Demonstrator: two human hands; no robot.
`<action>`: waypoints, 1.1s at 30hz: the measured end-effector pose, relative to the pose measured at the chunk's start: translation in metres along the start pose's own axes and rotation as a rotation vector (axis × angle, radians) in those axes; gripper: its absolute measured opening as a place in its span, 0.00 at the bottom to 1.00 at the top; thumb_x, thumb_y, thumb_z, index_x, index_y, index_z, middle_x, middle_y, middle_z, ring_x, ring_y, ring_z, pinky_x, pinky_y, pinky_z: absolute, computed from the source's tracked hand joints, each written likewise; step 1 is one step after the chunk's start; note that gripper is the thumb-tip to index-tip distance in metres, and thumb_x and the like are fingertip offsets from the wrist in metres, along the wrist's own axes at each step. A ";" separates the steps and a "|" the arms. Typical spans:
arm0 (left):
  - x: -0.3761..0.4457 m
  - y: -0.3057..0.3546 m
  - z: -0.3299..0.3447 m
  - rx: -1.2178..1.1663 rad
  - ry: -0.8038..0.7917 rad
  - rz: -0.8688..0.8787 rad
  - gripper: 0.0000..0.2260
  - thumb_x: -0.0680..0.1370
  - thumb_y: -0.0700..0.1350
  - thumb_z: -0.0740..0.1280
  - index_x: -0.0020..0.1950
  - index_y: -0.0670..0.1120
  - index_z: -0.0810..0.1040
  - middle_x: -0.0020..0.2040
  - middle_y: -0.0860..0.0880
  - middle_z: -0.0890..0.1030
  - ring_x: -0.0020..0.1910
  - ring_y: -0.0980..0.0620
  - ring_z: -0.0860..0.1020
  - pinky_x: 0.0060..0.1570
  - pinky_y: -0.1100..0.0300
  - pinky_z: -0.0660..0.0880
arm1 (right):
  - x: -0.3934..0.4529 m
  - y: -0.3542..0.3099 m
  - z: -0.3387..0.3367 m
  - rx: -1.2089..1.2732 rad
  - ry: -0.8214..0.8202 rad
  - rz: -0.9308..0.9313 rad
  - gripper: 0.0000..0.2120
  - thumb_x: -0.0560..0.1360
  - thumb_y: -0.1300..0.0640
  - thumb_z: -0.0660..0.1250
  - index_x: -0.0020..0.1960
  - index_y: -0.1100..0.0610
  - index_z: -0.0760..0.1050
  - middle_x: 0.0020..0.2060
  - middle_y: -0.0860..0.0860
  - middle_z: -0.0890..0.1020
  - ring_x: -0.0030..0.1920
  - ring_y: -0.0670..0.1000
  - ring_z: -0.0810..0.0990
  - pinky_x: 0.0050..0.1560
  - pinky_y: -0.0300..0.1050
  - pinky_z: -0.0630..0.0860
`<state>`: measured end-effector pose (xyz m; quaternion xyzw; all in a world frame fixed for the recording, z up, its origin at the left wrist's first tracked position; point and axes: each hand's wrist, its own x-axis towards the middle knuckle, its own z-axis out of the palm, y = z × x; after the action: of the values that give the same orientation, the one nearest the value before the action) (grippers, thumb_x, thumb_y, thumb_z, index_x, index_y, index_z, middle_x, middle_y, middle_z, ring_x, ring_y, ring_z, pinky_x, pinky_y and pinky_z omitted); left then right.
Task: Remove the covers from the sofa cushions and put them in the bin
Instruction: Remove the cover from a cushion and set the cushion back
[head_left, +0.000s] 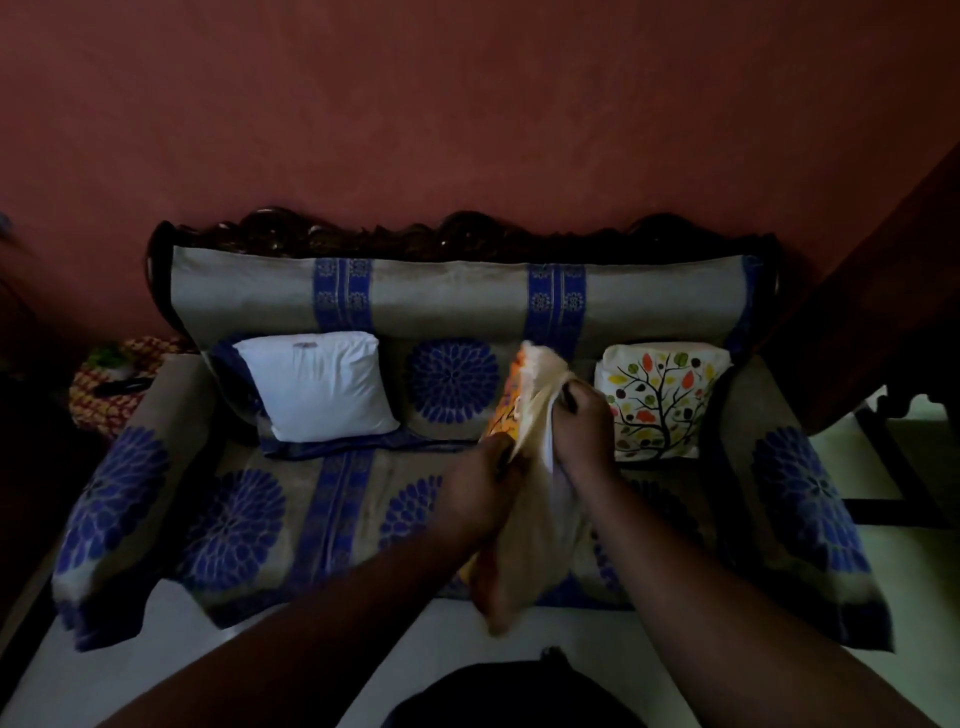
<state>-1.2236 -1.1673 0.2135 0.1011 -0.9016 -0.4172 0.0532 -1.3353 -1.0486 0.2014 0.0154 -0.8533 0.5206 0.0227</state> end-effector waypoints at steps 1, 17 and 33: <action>0.001 0.002 -0.001 0.035 -0.055 0.084 0.15 0.81 0.59 0.61 0.40 0.50 0.70 0.33 0.52 0.73 0.35 0.50 0.77 0.34 0.52 0.72 | 0.006 -0.004 -0.004 0.011 -0.151 -0.015 0.07 0.78 0.63 0.66 0.52 0.59 0.82 0.47 0.51 0.83 0.48 0.51 0.80 0.50 0.46 0.77; 0.058 -0.054 -0.074 0.001 0.074 -0.073 0.14 0.78 0.60 0.68 0.48 0.49 0.80 0.38 0.52 0.81 0.37 0.57 0.78 0.35 0.65 0.73 | -0.008 -0.021 -0.026 0.067 -0.573 0.091 0.16 0.83 0.49 0.62 0.68 0.53 0.76 0.57 0.46 0.79 0.57 0.47 0.78 0.48 0.34 0.74; 0.049 -0.106 -0.110 0.015 -0.272 -0.191 0.38 0.64 0.82 0.58 0.39 0.45 0.77 0.33 0.53 0.78 0.33 0.59 0.76 0.39 0.60 0.72 | 0.014 0.022 -0.028 -0.062 -0.557 -0.164 0.21 0.83 0.51 0.64 0.39 0.65 0.67 0.32 0.54 0.65 0.33 0.47 0.68 0.35 0.46 0.63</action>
<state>-1.2374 -1.3265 0.2043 0.1292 -0.8899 -0.4233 -0.1103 -1.3494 -1.0132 0.1952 0.2261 -0.8380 0.4666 -0.1699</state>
